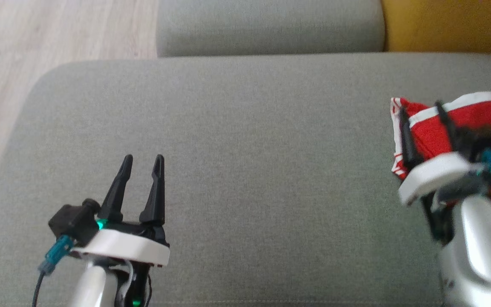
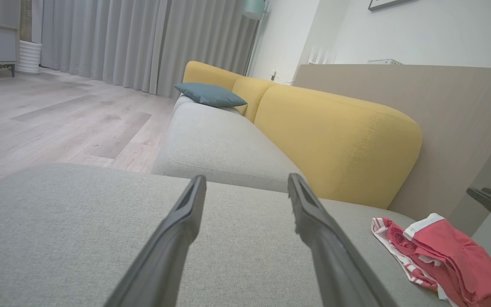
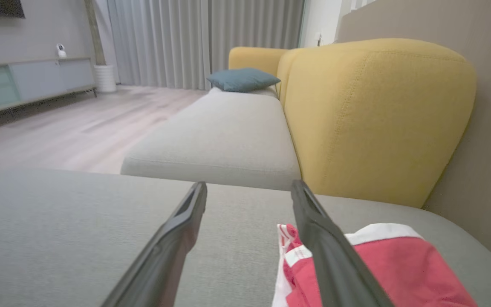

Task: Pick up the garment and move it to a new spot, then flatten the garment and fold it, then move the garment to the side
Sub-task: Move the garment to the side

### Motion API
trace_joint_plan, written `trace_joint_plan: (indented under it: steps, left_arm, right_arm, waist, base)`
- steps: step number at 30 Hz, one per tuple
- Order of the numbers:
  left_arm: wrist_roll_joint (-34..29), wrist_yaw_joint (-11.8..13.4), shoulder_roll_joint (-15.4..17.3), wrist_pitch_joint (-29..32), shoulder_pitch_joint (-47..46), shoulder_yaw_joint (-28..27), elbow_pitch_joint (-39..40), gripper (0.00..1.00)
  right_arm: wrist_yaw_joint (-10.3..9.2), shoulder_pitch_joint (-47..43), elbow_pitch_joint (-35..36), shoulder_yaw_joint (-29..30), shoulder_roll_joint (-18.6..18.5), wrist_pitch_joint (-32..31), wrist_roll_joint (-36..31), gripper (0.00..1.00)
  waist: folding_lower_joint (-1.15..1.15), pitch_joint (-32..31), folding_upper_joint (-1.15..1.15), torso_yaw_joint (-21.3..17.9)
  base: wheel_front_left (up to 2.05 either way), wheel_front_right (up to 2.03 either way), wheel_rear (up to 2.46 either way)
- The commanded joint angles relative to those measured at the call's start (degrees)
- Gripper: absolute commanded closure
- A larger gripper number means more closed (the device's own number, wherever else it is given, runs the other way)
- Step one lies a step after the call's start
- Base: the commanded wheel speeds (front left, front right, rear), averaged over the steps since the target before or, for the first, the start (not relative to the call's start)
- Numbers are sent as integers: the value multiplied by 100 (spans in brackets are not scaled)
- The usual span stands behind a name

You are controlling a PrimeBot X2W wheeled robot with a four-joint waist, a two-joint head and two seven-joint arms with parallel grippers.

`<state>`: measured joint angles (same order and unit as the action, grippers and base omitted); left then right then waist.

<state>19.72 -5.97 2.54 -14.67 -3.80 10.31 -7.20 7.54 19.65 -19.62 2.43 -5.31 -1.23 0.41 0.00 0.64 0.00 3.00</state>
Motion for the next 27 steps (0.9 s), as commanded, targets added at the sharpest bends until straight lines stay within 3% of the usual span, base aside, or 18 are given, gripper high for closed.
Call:
trace_joint_plan:
  steps: [1,10,19,27]
  left_arm:
    - [-44,38,33,-33,-149,-223,222,0]
    - [-14,69,33,-33,224,-135,153,0]
    - [-176,275,33,-33,474,-74,80,0]
    - [-321,378,33,-33,599,-179,250,0]
  right_arm:
    - [-5,10,260,-171,60,158,96,0]
    - [-5,-1211,567,-710,240,1112,1037,0]
    - [-5,-1887,522,-891,242,1527,1232,0]
    - [-5,-1918,503,-901,243,1601,1126,0]
  waist:
    - [0,-148,0,10]
    - [0,-398,0,43]
    - [0,-533,0,66]
    - [0,-542,0,20]
  base:
    - [0,0,0]
    - [0,0,0]
    - [0,0,0]
    - [0,0,0]
